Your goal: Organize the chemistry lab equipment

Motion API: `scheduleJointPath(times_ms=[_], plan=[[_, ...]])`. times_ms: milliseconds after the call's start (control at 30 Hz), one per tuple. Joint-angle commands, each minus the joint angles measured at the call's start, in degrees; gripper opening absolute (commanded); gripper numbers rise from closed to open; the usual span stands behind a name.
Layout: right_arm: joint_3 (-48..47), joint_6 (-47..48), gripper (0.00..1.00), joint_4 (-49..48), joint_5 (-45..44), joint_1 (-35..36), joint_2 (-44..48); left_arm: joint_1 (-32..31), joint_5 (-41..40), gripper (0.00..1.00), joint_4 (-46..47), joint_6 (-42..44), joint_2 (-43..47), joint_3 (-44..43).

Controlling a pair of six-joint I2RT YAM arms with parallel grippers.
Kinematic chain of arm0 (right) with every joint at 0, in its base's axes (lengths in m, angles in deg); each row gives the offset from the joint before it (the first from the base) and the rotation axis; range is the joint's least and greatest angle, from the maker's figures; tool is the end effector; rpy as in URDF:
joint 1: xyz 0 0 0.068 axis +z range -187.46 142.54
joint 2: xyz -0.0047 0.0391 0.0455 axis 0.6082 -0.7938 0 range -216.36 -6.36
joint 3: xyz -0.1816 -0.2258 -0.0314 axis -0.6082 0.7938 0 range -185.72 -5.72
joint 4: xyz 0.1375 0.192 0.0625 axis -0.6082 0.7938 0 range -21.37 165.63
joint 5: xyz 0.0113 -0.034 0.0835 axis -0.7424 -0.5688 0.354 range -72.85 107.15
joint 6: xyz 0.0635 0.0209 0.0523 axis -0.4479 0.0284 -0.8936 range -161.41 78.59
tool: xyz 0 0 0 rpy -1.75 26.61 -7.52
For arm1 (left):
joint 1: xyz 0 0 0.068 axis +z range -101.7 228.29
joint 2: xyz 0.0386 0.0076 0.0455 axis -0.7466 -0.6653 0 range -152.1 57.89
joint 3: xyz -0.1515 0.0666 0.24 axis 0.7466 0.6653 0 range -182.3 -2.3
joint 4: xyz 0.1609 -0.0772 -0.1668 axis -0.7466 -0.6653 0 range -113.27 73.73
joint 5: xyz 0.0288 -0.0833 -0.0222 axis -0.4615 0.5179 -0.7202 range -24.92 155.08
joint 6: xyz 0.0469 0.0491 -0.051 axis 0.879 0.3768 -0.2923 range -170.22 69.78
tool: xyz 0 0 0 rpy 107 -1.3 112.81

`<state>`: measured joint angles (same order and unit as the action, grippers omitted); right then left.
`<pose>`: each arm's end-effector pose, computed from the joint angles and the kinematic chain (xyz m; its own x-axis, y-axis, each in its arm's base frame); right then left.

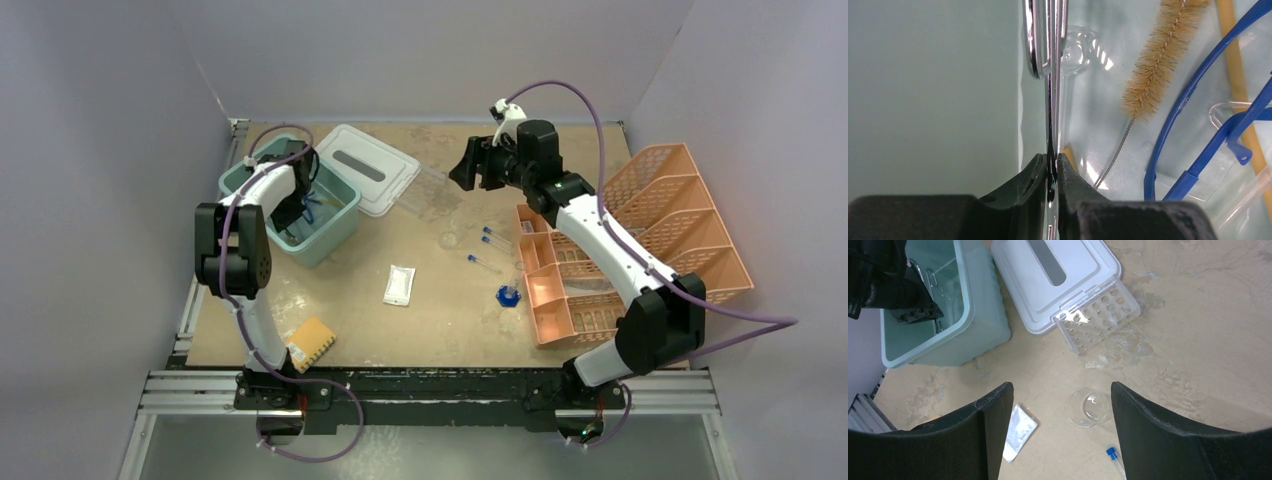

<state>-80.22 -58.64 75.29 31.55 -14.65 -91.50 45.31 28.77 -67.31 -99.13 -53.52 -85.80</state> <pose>0.3333 0.1603 0.3693 -0.4379 0.1272 -0.8900 -0.4864 0.7990 0.3535 0.3792 0.0244 0.1925 -0.5905 -0.5774 -0.5639 -0.7856 0.5713 0.2376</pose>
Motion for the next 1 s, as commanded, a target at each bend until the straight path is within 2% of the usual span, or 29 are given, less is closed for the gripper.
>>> scheduleJointPath(times_ms=[0, 200, 467, 600, 767, 867, 967], plan=[[0.5, 1.2, 0.73, -1.6, -0.9, 0.5, 3.0, 0.6, -0.6, 0.14, 0.7, -1.6, 0.4, 0.5], [0.7, 2.2, 0.75, -1.9, 0.3, 0.8, 3.5, 0.6, -1.7, 0.30, -0.8, 2.0, 2.9, -4.9], [0.4, 2.6, 0.75, -1.6, -0.2, 0.8, 3.1, 0.4, -0.2, 0.38, -4.3, 6.0, 8.7, -13.2], [-0.4, 2.6, 0.75, -0.3, -1.5, 0.7, 2.6, 0.3, 4.4, 0.40, -2.8, 8.7, 13.2, -14.6], [-1.3, 2.2, 0.75, 0.6, -2.7, 0.7, 2.0, -1.2, 15.9, 0.42, 3.7, 14.9, 20.2, -12.4], [-1.7, 0.8, 0.74, 1.7, -4.2, 0.8, 1.6, -5.1, 21.9, 0.44, 7.5, 19.1, 23.6, -11.2], [-1.5, -2.7, 0.74, 3.6, -5.0, 0.8, 1.4, -12.0, 24.3, 0.48, 9.8, 23.2, 25.6, -10.3]])
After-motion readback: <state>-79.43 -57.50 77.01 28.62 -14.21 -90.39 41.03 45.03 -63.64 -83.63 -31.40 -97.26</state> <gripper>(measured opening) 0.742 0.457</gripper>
